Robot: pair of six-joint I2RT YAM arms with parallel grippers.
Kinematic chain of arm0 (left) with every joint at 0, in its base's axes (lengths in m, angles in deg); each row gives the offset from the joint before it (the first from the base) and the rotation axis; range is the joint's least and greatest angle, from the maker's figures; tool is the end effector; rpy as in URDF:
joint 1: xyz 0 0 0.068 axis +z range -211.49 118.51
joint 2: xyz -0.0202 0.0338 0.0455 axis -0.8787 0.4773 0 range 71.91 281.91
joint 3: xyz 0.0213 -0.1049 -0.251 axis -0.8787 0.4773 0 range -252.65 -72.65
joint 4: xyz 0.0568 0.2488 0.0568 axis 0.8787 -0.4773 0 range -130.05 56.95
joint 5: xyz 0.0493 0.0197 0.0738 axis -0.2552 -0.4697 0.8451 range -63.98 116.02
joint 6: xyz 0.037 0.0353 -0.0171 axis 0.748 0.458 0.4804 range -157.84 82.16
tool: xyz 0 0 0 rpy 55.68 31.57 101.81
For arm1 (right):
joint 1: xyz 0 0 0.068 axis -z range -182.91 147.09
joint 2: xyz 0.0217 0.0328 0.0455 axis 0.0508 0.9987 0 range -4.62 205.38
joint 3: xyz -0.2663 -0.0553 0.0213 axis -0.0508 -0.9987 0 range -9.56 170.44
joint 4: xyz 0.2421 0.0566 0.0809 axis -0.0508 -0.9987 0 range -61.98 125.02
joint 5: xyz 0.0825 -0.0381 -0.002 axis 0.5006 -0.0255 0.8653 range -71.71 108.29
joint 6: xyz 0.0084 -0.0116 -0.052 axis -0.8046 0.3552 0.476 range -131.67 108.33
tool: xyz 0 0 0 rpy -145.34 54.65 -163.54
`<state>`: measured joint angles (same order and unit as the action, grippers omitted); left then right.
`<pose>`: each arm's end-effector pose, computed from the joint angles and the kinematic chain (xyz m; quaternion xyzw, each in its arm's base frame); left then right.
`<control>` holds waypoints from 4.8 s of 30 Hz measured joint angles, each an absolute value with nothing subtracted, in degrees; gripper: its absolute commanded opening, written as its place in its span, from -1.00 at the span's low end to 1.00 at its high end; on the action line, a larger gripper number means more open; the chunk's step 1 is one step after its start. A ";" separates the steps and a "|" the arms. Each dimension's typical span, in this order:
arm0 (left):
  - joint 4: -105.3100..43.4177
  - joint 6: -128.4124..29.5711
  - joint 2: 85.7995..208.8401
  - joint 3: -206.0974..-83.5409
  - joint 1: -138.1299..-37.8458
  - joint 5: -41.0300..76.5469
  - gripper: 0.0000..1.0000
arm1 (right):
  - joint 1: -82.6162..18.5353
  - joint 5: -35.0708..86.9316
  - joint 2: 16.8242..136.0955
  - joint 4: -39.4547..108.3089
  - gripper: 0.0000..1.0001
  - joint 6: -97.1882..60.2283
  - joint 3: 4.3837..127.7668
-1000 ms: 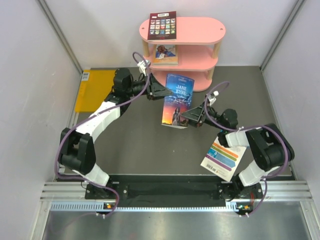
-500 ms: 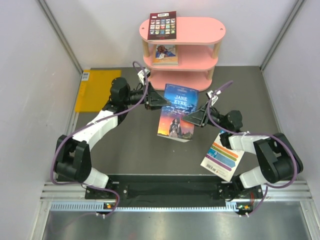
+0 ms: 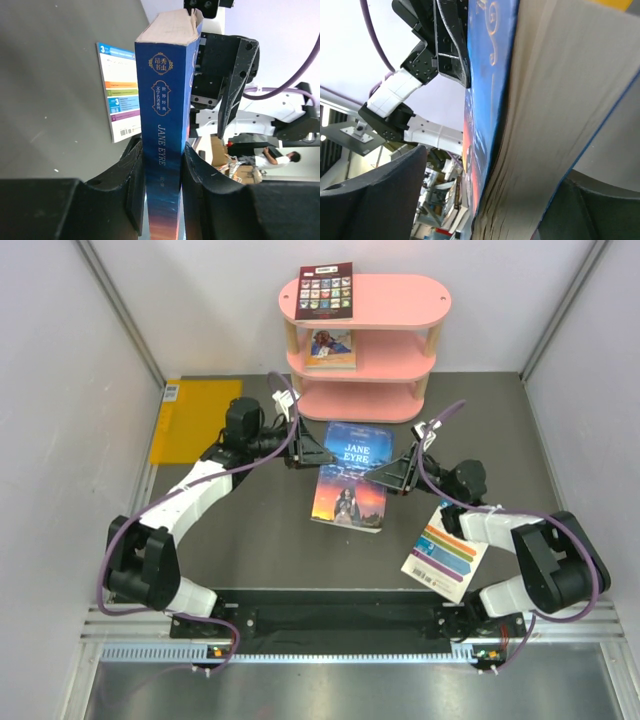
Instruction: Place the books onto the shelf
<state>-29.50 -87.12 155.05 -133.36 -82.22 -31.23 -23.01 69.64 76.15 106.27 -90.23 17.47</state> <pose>0.2944 -0.1434 0.3075 0.0940 0.7607 -0.6121 0.1946 0.2371 0.1165 0.2410 -0.0446 0.6357 0.7182 0.2794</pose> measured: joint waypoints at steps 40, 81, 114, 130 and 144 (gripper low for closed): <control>-38.22 -74.35 149.23 -136.11 -87.47 -30.38 0.73 | -20.17 75.54 82.32 104.34 -1.00 -85.73 39.37; -39.49 -76.49 146.02 -135.02 -87.68 -25.79 -1.00 | -16.28 76.53 85.09 107.16 -0.32 -93.38 38.60; -42.11 -84.93 166.70 -175.76 -83.57 -20.66 -1.00 | -23.64 67.06 97.11 108.69 0.99 -83.87 8.86; -22.90 -125.37 195.90 -204.59 -71.77 -23.87 -1.00 | -27.54 64.62 101.48 108.21 0.99 -82.14 9.62; -19.97 -139.90 204.68 -210.14 -66.37 -24.83 -1.00 | -28.04 64.40 103.32 108.30 1.00 -82.21 10.47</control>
<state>-19.97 -139.90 204.68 -210.14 -66.37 -24.83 -28.04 64.40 103.32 108.30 -82.21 10.47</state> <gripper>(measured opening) 0.351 0.995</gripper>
